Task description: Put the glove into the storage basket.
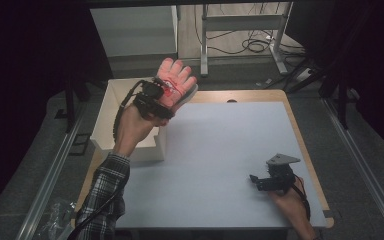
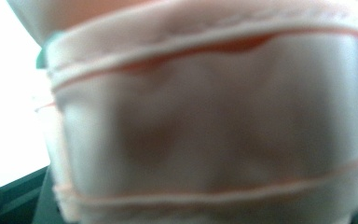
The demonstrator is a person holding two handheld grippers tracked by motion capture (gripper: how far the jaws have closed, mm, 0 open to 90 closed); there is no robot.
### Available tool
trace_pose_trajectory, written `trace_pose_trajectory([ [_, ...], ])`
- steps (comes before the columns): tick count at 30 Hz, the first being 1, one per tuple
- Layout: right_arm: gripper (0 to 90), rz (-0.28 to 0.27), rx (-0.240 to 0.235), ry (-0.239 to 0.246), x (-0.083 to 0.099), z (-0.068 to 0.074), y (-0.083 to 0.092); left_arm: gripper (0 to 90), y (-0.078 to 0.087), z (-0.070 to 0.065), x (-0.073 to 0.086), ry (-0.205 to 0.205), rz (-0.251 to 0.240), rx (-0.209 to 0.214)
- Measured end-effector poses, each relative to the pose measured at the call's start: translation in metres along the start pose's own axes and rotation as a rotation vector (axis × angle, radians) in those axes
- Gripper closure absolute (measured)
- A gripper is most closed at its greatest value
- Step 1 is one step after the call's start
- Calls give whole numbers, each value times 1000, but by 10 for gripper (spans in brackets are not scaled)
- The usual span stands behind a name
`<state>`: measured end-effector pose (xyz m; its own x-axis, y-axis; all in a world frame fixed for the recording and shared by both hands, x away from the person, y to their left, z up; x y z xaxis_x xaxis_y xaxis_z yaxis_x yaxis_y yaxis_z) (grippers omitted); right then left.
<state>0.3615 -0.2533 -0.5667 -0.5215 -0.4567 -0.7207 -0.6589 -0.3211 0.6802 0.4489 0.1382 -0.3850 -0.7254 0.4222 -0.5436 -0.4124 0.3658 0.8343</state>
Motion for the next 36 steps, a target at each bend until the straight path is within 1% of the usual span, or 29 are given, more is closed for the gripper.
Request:
trace_pose_trajectory([
  [4, 118, 0, 0, -1, 0, 0, 0, 371, 9, 18, 8, 42, -15, -24],
  [8, 118, -1, 0, 1, 0, 0, 0, 370, 15, 34, 19, 96, -36, -40],
  [11, 118, -1, 1, 1, 0, 0, 0, 369, 16, 46, 28, 125, -35, -53],
  [14, 118, -1, 0, 2, 0, 0, 0, 368, 13, 57, 38, 158, -26, -82],
  [16, 118, 0, 0, 1, 0, 0, 0, 368, 10, 64, 44, 179, -24, -86],
  [21, 118, 0, 1, 2, 0, 0, 0, 367, -4, 80, 57, 233, -7, -98],
  [24, 118, 0, 1, 2, 0, 0, 0, 366, -15, 86, 61, 246, 12, -97],
  [26, 118, 0, 0, 2, 0, 0, 0, 366, -24, 88, 62, 262, 16, -94],
  [27, 118, 0, 0, 1, 0, 0, 0, 365, -28, 89, 62, 260, 22, -93],
  [30, 118, 0, 0, 1, 0, 0, 0, 364, -42, 91, 63, 276, 35, -88],
  [36, 118, 0, 1, 1, 0, 0, 0, 358, -68, 95, 60, 286, 58, -86],
])
Point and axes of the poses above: each handheld gripper's, and its own axes: y roughly backward along the jaws, x roughly out of its underside, z roughly to its left, the point moved 5 cm from there along -y, roughly forward along the jaws, and after that the axes turned 7 degrees about x, right-handed, at the moved point
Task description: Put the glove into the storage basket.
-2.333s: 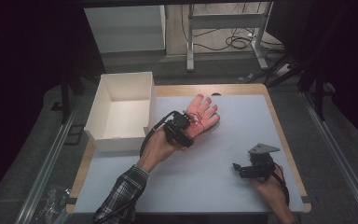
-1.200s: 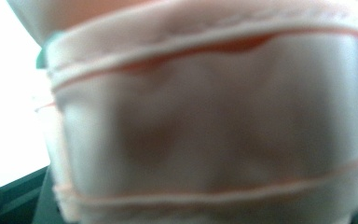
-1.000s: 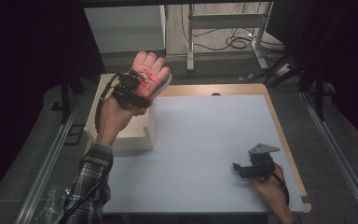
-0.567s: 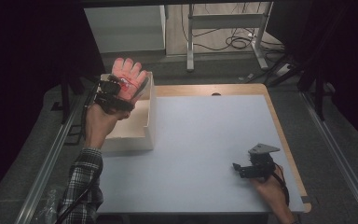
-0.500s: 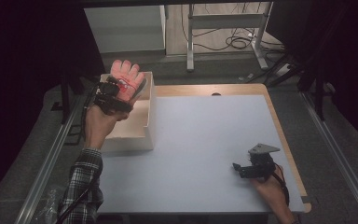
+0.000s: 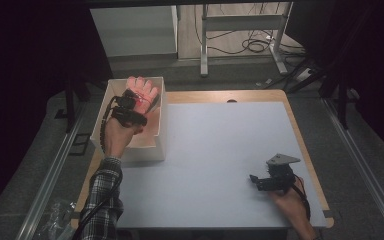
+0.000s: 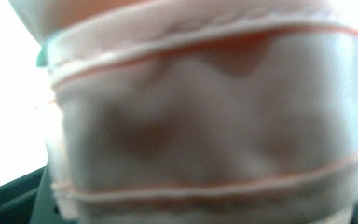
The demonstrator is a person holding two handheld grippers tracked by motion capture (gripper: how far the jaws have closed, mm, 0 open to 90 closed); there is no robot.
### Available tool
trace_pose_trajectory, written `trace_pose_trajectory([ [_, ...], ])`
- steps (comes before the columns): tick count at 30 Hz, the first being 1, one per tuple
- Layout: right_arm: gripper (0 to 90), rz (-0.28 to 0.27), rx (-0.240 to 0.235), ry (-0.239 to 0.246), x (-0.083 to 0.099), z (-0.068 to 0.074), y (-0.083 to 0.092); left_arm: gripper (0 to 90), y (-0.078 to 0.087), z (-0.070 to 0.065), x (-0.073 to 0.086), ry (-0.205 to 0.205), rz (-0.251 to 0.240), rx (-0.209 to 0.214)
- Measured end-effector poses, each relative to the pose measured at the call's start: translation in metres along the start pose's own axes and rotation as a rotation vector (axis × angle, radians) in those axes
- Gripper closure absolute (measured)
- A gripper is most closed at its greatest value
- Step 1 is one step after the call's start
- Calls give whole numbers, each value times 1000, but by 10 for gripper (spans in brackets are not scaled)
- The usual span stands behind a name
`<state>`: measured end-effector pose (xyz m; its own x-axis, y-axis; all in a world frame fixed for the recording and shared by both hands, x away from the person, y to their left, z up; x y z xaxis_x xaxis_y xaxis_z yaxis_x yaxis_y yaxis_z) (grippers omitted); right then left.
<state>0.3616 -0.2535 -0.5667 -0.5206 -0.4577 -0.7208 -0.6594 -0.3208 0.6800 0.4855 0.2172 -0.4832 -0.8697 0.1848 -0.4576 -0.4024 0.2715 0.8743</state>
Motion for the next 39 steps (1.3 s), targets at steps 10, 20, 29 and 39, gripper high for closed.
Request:
trace_pose_trajectory([
  [10, 118, 0, 0, 0, 0, 0, 0, 351, -37, 0, -2, 25, 68, -19],
  [20, 118, 0, 0, 0, 0, 0, 0, 341, -55, -2, 1, 34, 169, -19],
  [29, 118, 0, -1, -1, 0, 0, 0, 250, -63, -3, 0, 29, 253, 38],
  [39, 118, 0, 0, 0, 0, 0, 0, 128, -65, -7, 0, 21, 299, 112],
])
Point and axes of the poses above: each handheld gripper's, and its own axes: y roughly backward along the jaws, x roughly out of its underside, z roughly to its left, the point moved 5 cm from there along -y, roughly forward along the jaws, and after that the axes turned 7 degrees about x, right-handed, at the moved point
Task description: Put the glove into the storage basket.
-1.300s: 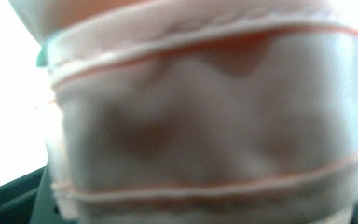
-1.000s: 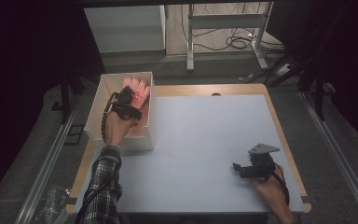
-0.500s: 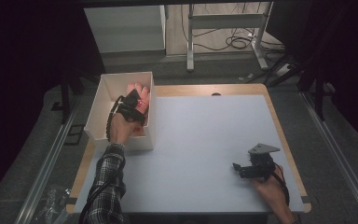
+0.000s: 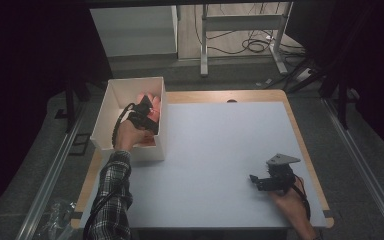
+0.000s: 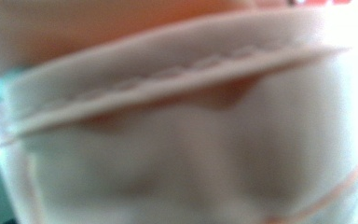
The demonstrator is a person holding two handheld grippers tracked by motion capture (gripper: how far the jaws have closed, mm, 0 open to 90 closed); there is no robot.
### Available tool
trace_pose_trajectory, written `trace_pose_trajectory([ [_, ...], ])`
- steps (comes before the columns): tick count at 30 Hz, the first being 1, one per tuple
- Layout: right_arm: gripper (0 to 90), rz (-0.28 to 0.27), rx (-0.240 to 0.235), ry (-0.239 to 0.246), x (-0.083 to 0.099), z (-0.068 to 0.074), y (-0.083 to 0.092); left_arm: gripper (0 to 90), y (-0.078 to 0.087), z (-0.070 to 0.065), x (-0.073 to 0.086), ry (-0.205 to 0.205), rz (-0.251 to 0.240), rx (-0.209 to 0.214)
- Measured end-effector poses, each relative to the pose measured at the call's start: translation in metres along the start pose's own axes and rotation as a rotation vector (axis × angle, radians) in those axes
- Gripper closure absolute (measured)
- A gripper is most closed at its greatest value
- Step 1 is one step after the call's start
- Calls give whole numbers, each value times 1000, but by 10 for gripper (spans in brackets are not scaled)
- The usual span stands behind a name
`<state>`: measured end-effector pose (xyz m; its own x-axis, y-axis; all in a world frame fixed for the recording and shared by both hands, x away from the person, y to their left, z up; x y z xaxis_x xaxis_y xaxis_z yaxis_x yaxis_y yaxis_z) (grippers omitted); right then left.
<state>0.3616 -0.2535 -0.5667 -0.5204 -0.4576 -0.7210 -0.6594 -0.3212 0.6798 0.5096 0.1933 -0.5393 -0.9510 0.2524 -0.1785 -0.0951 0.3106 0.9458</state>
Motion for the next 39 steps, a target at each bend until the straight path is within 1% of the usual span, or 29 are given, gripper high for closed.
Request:
trace_pose_trajectory([
  [1, 118, 0, 0, 0, 0, 0, 0, 122, 1, 0, 0, -7, 4, 7],
  [4, 118, 0, 0, 0, 0, 0, 0, 102, 7, 2, 1, -14, -7, -2],
  [5, 118, 0, 0, 0, 0, 0, 0, 95, 9, 2, 1, -15, -17, -4],
  [7, 118, 0, 0, 0, 0, 0, 0, 81, 13, 3, 3, -15, -30, -21],
  [10, 118, 0, 0, 0, 0, 0, 0, 66, 18, 3, 6, -28, -44, -30],
  [13, 118, 0, 0, 0, 0, 0, 0, 59, 20, 3, 8, -34, -62, -35],
  [14, 118, 0, 0, 0, 0, 0, 0, 58, 21, 3, 9, -36, -77, -40],
  [16, 118, 0, 0, 0, 0, 0, 0, 56, 22, 4, 11, -46, -90, -37],
  [18, 118, 0, 1, 0, 0, 0, 0, 61, 26, 4, 12, -49, -119, -27],
  [20, 118, 0, 0, 0, 0, 0, 0, 61, 30, 4, 13, -53, -144, -26],
  [28, 118, 0, 1, 0, 0, 0, 0, 61, 42, 3, 21, -76, -184, -20],
  [32, 118, 0, 1, 0, 0, 0, 0, 61, 45, 3, 23, -86, -200, -26],
  [39, 118, 0, 1, 1, 0, 0, 0, 58, 49, 6, 28, -95, -247, -31],
])
Point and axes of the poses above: each handheld gripper's, and its own axes: y roughly backward along the jaws, x roughly out of its underside, z roughly to its left, the point moved 5 cm from there along -y, roughly forward along the jaws, and after that the axes turned 7 degrees about x, right-handed, at the moved point
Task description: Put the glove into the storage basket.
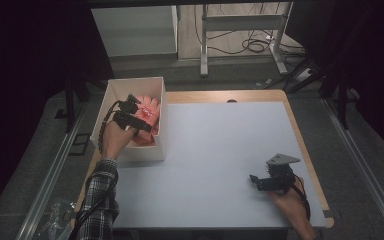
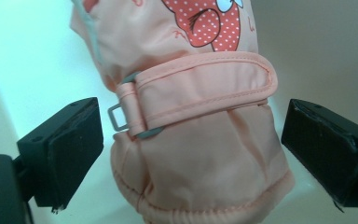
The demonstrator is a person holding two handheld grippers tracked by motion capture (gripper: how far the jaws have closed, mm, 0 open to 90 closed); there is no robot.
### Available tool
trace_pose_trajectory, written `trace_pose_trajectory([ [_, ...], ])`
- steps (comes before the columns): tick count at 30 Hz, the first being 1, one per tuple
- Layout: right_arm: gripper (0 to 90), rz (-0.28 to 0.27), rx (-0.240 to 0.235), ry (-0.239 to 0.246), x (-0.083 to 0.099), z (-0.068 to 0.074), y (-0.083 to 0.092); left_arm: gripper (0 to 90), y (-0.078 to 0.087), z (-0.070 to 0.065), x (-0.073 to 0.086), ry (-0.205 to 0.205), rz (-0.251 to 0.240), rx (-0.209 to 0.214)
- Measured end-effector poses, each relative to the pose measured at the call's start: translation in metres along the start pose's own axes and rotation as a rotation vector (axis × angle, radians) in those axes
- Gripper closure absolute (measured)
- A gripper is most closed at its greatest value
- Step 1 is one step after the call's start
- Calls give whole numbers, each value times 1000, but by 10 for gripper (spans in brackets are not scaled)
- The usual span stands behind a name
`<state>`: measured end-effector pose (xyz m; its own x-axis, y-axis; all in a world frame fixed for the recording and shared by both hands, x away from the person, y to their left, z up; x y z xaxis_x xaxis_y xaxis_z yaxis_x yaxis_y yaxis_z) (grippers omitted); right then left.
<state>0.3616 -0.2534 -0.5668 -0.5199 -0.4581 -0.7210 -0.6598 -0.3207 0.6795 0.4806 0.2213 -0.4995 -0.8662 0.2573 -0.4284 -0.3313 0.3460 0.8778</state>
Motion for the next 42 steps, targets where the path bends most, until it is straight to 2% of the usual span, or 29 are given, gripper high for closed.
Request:
trace_pose_trajectory([
  [9, 118, 0, 0, 0, 0, 0, 0, 56, 11, 1, 5, -7, -59, 4],
  [16, 118, 0, 0, 0, 0, 0, 0, 53, 19, 0, 10, -23, -83, 9],
  [29, 118, 0, 0, 0, 0, 0, 0, 26, 36, -10, 23, -67, -147, 36],
  [35, 118, 0, 1, 1, 0, 0, 0, 1, 40, -16, 30, -103, -168, 30],
  [38, 118, 0, 1, 1, 0, 0, 0, 0, 43, -19, 35, -113, -185, 42],
  [42, 118, 0, 0, 1, 0, 0, 0, 4, 46, -23, 41, -118, -221, 98],
])
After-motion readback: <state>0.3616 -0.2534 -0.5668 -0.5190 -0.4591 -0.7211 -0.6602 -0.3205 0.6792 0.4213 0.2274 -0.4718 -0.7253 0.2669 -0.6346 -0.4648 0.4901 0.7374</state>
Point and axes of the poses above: each handheld gripper's, and its own axes: y roughly backward along the jaws, x roughly out of its underside, z roughly to its left, the point moved 5 cm from there along -y, roughly forward along the jaws, and after that the axes turned 7 degrees about x, right-handed, at the moved point
